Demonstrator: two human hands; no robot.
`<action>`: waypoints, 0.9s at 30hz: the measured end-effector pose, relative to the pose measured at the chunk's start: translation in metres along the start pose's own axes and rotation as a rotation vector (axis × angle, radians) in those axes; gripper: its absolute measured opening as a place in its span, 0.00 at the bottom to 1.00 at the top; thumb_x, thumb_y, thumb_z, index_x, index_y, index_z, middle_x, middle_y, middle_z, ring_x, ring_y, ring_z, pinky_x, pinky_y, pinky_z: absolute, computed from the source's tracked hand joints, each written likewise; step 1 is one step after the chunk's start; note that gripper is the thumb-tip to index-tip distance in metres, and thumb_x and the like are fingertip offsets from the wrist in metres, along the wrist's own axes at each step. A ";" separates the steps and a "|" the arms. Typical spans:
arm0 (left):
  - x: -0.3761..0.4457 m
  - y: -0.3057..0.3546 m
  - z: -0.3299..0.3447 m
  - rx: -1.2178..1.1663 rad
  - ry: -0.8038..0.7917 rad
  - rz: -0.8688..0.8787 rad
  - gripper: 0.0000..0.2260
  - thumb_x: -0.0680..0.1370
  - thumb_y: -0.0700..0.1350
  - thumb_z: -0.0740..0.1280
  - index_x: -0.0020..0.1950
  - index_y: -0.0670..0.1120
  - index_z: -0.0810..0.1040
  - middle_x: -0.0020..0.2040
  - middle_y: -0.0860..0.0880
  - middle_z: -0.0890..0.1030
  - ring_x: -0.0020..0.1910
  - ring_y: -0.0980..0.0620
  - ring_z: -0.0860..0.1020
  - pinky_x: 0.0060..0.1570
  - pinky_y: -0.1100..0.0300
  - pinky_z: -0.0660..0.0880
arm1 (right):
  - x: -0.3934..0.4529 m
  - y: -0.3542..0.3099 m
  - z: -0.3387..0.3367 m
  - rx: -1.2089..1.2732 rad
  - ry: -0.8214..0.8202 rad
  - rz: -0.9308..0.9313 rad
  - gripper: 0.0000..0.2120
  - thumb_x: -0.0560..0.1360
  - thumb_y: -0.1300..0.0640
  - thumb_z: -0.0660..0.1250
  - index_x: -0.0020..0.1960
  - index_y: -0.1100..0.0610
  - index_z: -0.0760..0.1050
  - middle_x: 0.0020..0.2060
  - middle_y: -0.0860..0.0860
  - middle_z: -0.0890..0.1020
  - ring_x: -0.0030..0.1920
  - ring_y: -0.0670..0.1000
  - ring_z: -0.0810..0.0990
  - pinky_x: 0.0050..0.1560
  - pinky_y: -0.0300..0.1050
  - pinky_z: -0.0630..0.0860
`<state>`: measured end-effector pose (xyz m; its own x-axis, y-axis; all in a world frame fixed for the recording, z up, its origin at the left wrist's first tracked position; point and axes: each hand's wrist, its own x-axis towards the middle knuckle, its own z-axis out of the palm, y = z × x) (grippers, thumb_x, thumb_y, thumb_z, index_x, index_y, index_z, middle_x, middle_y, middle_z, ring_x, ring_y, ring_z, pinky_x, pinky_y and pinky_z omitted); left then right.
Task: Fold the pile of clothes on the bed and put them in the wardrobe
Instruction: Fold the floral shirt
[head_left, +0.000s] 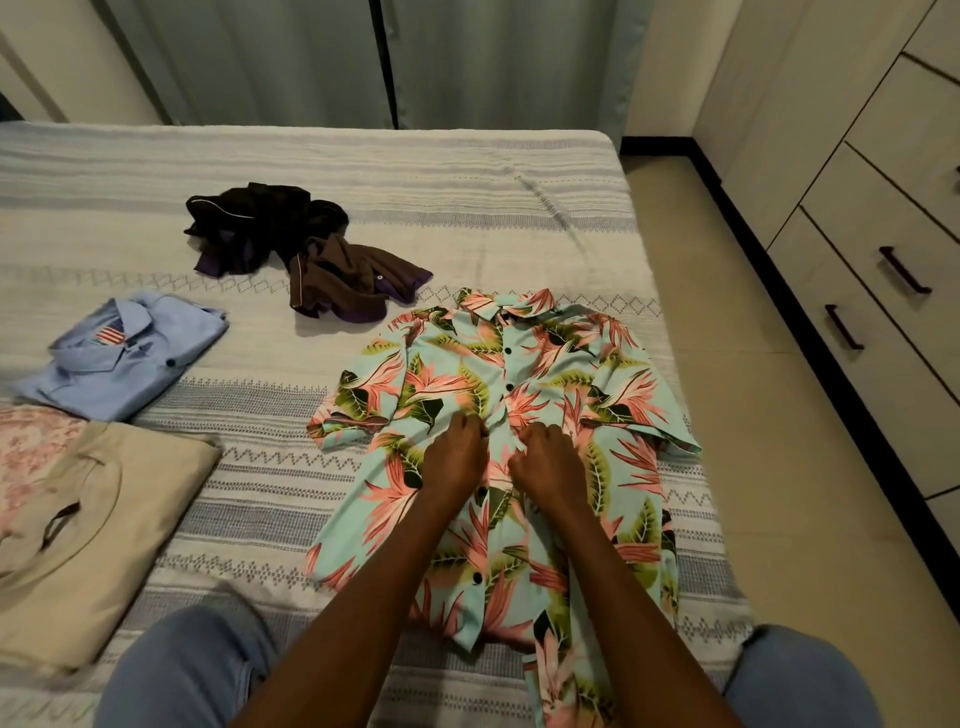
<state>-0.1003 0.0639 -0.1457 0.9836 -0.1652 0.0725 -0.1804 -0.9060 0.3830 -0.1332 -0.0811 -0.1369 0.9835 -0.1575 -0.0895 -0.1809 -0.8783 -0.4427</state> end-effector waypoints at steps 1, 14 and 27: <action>0.000 0.001 0.000 0.060 -0.010 0.015 0.11 0.82 0.46 0.62 0.60 0.42 0.75 0.60 0.43 0.76 0.47 0.40 0.80 0.40 0.50 0.76 | -0.001 0.000 -0.002 -0.012 0.006 -0.010 0.18 0.75 0.52 0.65 0.63 0.55 0.73 0.58 0.56 0.77 0.59 0.58 0.75 0.55 0.50 0.74; -0.009 0.005 -0.019 -0.364 -0.017 0.077 0.02 0.79 0.46 0.67 0.49 0.48 0.78 0.44 0.50 0.81 0.40 0.50 0.80 0.40 0.52 0.78 | -0.011 0.000 -0.027 0.153 0.123 0.120 0.10 0.79 0.53 0.64 0.52 0.56 0.81 0.46 0.53 0.83 0.46 0.56 0.81 0.40 0.43 0.70; -0.002 0.013 -0.023 -0.901 -0.202 -0.300 0.05 0.78 0.34 0.68 0.51 0.36 0.84 0.39 0.40 0.83 0.36 0.47 0.79 0.43 0.53 0.79 | -0.015 -0.010 -0.023 0.551 0.047 0.154 0.10 0.76 0.50 0.70 0.53 0.54 0.82 0.47 0.50 0.86 0.48 0.52 0.83 0.48 0.47 0.78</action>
<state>-0.1048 0.0614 -0.1202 0.9559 -0.1159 -0.2699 0.2260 -0.2964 0.9279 -0.1459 -0.0808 -0.1104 0.9423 -0.2963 -0.1556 -0.2878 -0.4800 -0.8287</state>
